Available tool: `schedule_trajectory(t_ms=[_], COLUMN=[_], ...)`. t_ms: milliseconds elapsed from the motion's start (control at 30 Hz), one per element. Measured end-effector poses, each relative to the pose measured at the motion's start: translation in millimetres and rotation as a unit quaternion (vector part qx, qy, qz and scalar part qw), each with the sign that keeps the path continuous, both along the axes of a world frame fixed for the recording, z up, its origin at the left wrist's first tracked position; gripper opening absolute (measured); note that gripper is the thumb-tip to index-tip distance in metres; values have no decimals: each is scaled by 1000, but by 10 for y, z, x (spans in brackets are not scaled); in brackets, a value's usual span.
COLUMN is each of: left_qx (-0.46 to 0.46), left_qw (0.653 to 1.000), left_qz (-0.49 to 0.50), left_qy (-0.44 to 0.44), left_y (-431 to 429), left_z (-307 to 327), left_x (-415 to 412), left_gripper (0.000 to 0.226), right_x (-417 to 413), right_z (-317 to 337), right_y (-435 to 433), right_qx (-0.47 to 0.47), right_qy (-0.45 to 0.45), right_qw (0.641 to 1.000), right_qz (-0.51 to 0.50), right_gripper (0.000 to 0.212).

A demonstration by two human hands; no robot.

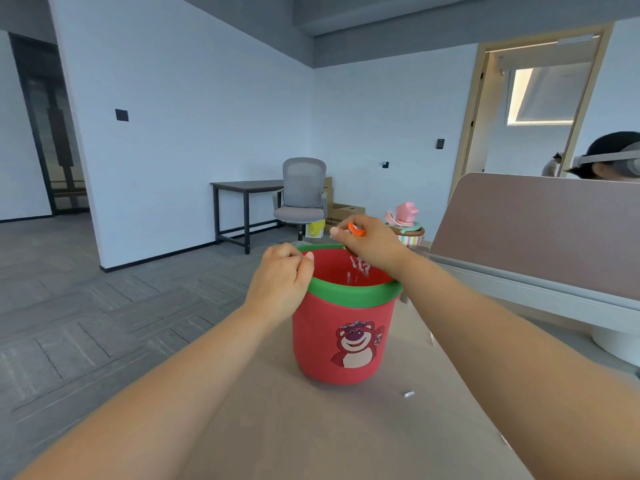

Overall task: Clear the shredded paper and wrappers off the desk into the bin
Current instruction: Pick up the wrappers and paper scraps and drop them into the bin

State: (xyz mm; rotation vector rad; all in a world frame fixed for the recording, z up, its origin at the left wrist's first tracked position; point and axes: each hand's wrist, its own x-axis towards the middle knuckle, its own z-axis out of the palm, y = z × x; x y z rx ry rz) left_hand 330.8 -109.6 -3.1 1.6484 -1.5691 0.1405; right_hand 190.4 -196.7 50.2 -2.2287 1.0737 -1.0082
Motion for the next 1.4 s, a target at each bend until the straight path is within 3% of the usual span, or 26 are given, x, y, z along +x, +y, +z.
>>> schedule_trajectory(t_ms=[200, 333, 433, 567, 700, 767, 1100, 1400], left_qx=[0, 16, 26, 27, 28, 29, 31, 52], left_qw=[1000, 999, 998, 998, 998, 999, 999, 998], left_qz=[13, 20, 24, 26, 22, 16, -6, -28], left_qy=[-24, -43, -46, -43, -43, -35, -33, -15], left_y=[-18, -5, 4, 18, 63, 100, 273, 378], left_z=[11, 33, 39, 40, 55, 59, 90, 108], left_x=[-19, -31, -26, -42, -78, -86, 26, 54], left_gripper=[47, 47, 48, 50, 51, 52, 51, 37], right_x=[-129, -133, -141, -155, -180, -198, -137, -253], right_z=[24, -28, -81, -91, -107, -110, -65, -135], right_y=[74, 94, 95, 102, 103, 132, 256, 532], right_qx=[21, -27, -20, -84, -96, -88, -77, -71], right_qy=[103, 49, 37, 48, 74, 84, 77, 33], right_qw=[994, 998, 999, 995, 991, 990, 994, 997], right_qz=[28, 22, 34, 5, -54, -68, -28, 14], right_gripper=[39, 18, 18, 11, 44, 50, 12, 24])
